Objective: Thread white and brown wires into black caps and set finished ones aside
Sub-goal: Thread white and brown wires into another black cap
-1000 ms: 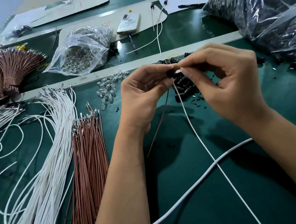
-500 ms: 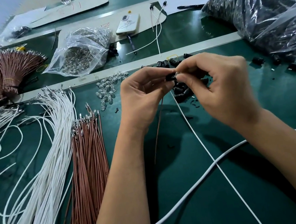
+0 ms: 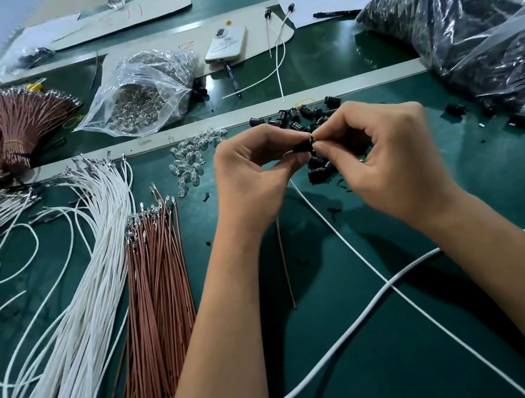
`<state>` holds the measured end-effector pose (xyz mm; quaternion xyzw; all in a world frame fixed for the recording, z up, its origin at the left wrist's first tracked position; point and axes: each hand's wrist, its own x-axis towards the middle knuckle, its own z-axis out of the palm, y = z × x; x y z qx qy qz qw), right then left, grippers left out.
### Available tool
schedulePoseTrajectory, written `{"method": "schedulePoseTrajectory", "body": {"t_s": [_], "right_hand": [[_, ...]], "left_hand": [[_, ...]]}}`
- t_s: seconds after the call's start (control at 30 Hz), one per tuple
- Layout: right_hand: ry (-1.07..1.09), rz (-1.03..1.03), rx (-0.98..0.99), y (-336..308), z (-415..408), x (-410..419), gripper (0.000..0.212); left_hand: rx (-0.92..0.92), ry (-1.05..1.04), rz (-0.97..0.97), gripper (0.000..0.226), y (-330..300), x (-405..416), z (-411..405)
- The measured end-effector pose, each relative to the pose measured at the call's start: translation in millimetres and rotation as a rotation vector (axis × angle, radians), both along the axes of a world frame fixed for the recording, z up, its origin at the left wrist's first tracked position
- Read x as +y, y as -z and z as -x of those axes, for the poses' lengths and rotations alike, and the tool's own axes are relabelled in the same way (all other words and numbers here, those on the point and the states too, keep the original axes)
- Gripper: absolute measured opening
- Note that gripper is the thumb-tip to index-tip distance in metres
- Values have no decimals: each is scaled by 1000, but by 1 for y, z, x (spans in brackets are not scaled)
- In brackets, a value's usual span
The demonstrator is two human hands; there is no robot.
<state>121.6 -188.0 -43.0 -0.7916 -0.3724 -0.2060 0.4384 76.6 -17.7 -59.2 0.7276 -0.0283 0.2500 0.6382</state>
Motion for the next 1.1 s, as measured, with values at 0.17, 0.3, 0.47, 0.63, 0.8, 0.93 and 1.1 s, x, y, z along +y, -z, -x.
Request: {"method": "schedulePoseTrajectory", "body": {"t_s": [0.17,0.3,0.47,0.63,0.8,0.93,1.1], "right_hand": [[-24,-22,49,2,-3,-2,5],[-34,-13,54,5,-5,-2,6],[-43,29,38,8,-6,-1,5],[-142,-31,211,12,-15,-7,7],[-276,-219,449,12,-17,-5,6],[-347,-471,838,6,-15,-2,10],[-388,-573,1184,1,-14,-1,11]], "left_hand": [[7,-17,-39,21,1,-1,-2],[16,-36,-46,20,4,-1,-2],[20,-53,-58,17,7,-1,-2],[39,36,49,22,5,-3,1],[71,82,164,26,3,-4,1],[83,99,216,25,-1,-6,2],[69,115,239,23,-6,-8,4]]}}
